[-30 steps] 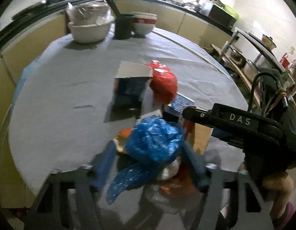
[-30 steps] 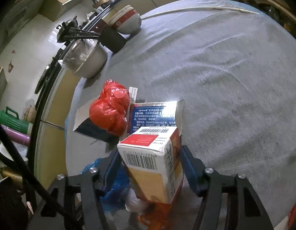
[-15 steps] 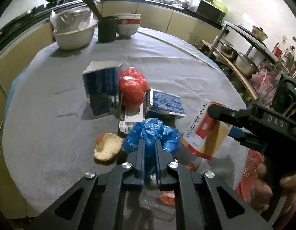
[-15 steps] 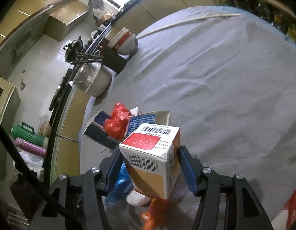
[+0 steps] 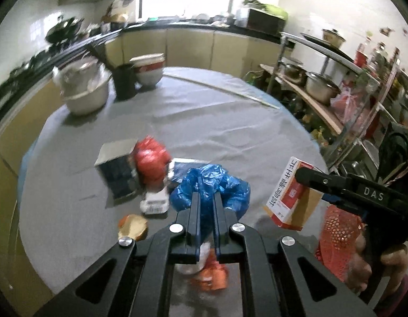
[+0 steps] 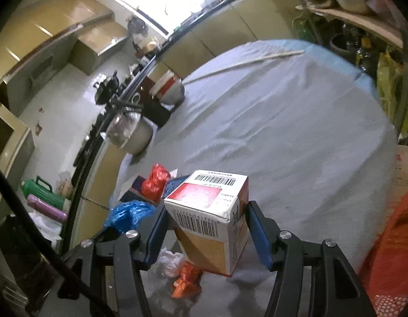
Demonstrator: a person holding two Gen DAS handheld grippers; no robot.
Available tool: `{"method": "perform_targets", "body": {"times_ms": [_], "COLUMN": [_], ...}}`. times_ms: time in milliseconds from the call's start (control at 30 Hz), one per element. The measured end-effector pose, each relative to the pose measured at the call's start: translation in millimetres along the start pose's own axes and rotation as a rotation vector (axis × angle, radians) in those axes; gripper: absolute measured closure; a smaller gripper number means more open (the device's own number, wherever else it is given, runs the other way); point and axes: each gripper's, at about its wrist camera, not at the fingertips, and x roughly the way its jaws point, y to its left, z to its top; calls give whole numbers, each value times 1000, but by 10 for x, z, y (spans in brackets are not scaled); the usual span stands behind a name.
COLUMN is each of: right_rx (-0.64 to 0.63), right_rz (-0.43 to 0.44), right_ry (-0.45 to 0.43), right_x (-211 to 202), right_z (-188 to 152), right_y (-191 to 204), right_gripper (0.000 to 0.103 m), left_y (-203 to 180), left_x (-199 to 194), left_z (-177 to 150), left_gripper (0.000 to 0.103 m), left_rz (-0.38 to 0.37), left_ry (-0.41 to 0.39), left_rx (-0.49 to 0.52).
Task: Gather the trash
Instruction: 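Carry both items to the red basket and open both tools to drop them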
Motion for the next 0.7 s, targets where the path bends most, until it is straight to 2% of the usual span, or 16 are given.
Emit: {"method": "perform_targets", "body": {"times_ms": [133, 300, 633, 700], "right_rx": [15, 77, 307, 358], "right_rz": [-30, -74, -257, -280], "right_ry": [-72, -145, -214, -212], "right_x": [-370, -884, -1839, -1956], "right_z": [48, 46, -350, -460], "right_y": [-239, -712, -2036, -2270], "right_gripper": [42, 42, 42, 42], "left_y": [-331, -930, -2282, -2560], "left_x": [-27, 0, 318, 446], "left_z": [87, 102, -297, -417], "left_gripper": [95, 95, 95, 95], "left_rz": [-33, -111, -309, -354], "left_ry": [-16, -5, 136, 191], "left_rx": [64, 175, 410, 441]}}
